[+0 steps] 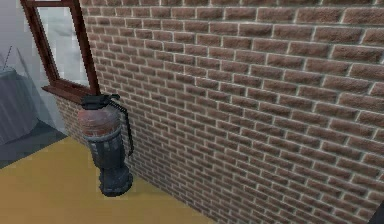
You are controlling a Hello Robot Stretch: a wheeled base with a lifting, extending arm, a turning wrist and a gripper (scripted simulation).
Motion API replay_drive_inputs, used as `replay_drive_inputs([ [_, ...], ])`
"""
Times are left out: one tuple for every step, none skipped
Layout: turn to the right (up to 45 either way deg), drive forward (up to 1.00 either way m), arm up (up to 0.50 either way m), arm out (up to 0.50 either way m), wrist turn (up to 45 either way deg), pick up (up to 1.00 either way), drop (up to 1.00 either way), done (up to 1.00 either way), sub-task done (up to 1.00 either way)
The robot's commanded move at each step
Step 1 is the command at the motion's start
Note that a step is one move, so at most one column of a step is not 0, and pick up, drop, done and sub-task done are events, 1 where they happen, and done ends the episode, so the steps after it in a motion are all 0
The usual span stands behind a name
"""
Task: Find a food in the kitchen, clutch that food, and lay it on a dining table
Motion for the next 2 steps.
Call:
replay_drive_inputs([
  [0.0, 0.0, 0.38, 0.0, 0.0, 0.0, 0.0, 0.0, 0.0],
  [0.0, 0.0, 0.0, 0.4, 0.0, 0.0, 0.0, 0.0, 0.0],
])
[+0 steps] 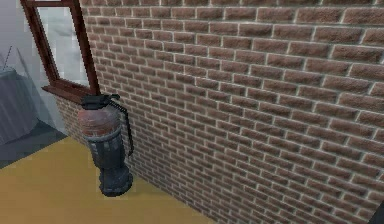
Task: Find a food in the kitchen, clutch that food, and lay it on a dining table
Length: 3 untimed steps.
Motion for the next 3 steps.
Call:
replay_drive_inputs([
  [0.0, 0.0, 0.0, 0.0, 45.0, 0.0, 0.0, 0.0, 0.0],
  [0.0, 0.0, 0.0, 0.0, 45.0, 0.0, 0.0, 0.0, 0.0],
  [0.0, 0.0, 0.0, 0.0, 45.0, 0.0, 0.0, 0.0, 0.0],
])
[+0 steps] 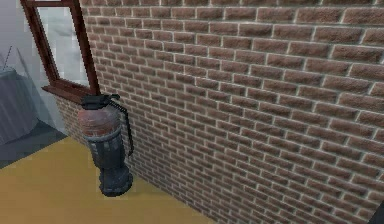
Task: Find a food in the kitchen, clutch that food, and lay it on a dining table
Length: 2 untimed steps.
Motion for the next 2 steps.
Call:
replay_drive_inputs([
  [0.0, 0.0, 0.0, 0.0, 27.0, 0.0, 0.0, 0.0, 0.0],
  [0.0, 0.0, -0.12, 0.0, 0.0, 0.0, 0.0, 0.0, 0.0],
])
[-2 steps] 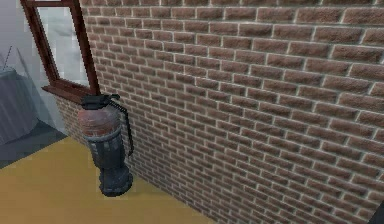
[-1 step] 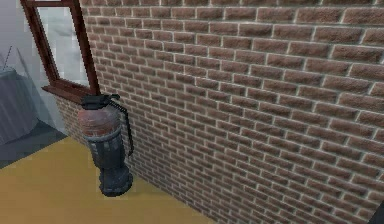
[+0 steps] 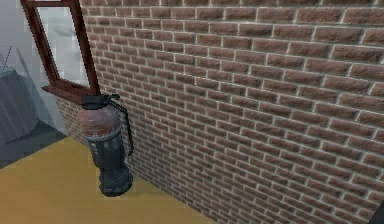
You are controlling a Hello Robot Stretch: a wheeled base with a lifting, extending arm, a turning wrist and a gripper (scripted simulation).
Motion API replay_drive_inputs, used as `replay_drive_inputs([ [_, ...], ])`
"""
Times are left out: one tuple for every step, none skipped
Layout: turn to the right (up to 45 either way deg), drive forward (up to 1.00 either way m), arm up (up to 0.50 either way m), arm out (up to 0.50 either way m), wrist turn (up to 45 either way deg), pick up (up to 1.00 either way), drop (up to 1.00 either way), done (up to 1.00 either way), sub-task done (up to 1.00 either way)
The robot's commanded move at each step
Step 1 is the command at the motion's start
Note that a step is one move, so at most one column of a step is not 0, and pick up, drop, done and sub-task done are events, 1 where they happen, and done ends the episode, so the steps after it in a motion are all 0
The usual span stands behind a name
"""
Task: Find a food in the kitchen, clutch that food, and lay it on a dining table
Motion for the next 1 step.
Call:
replay_drive_inputs([
  [0.0, 0.0, 0.0, 0.0, 0.0, 1.0, 0.0, 0.0, 0.0],
])
